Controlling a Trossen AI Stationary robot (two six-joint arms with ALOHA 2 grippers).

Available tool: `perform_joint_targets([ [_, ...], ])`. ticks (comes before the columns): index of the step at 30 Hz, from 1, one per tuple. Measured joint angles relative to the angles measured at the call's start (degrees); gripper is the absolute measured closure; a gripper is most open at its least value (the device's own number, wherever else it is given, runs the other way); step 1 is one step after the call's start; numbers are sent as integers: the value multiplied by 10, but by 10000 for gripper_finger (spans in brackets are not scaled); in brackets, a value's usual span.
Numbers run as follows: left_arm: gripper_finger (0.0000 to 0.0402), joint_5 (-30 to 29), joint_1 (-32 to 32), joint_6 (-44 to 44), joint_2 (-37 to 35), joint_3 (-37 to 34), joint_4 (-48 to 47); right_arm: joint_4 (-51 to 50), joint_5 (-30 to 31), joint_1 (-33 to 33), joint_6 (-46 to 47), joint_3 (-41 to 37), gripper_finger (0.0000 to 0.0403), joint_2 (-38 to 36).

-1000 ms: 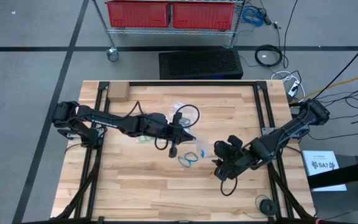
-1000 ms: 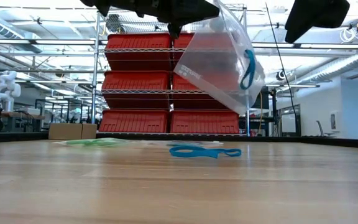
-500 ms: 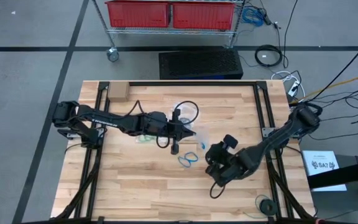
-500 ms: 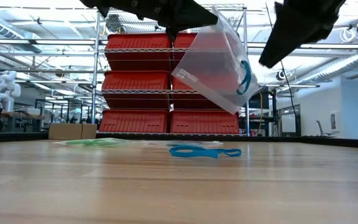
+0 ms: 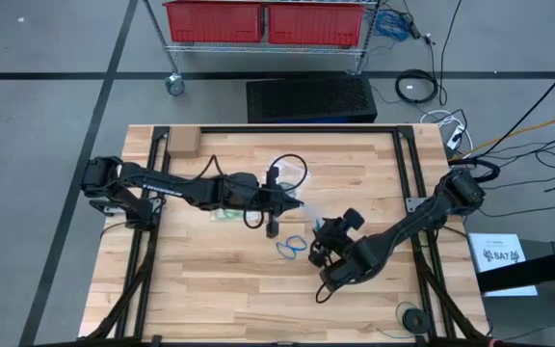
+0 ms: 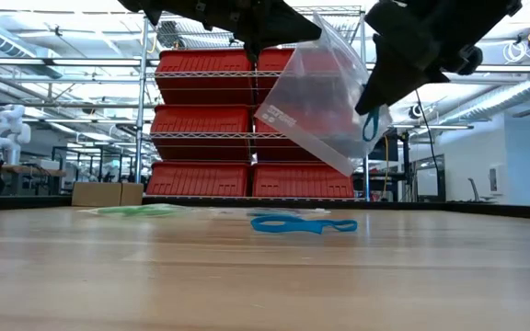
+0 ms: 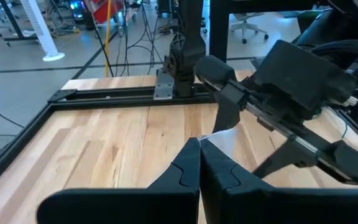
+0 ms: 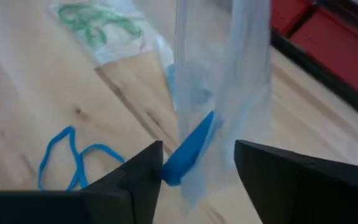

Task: Sort rubber bands
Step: Put the blue rubber band in the transparent zip bag

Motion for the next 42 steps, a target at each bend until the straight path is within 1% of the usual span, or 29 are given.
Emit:
perform_joint_targets([
  [3, 402, 0, 0, 0, 0, 0, -1, -6, 13, -3, 1, 0, 265, 0],
  [6, 402, 0, 0, 0, 0, 0, -7, -13, 9, -3, -4, 0, 329, -1],
  [8, 402, 0, 1, 0, 0, 0, -13, -23, -7, 2, -10, 0, 376, -6],
  [9, 402, 0, 1, 0, 0, 0, -16, -27, -14, 6, -11, 0, 388, -12],
  [10, 402, -2, 2, 0, 0, 0, -19, -34, -20, 10, -11, 0, 392, -18],
  [14, 402, -4, 5, 0, 0, 0, -25, -48, -61, 21, -9, 0, 387, -59],
  [20, 402, -4, 4, 0, 0, 0, -36, -47, -80, 42, -39, 0, 399, -137],
  [24, 402, 4, 2, -2, 0, 1, -40, -44, -83, 42, -68, 0, 399, -179],
  [29, 402, 10, -10, -2, 0, 1, -35, -43, -98, 36, -105, 0, 399, -212],
  [33, 402, 9, -20, 0, 0, 1, -28, -44, -134, 13, -130, 0, 397, -223],
  [35, 402, 9, -24, 0, 0, 1, -28, -44, -160, -1, -153, 0, 386, -222],
  [37, 402, 9, -27, 0, 0, 1, -27, -44, -178, -14, -172, 0, 365, -222],
  [42, 402, 10, -27, -3, 15, 1, -20, -44, -216, -43, -216, 0, 283, -229],
])
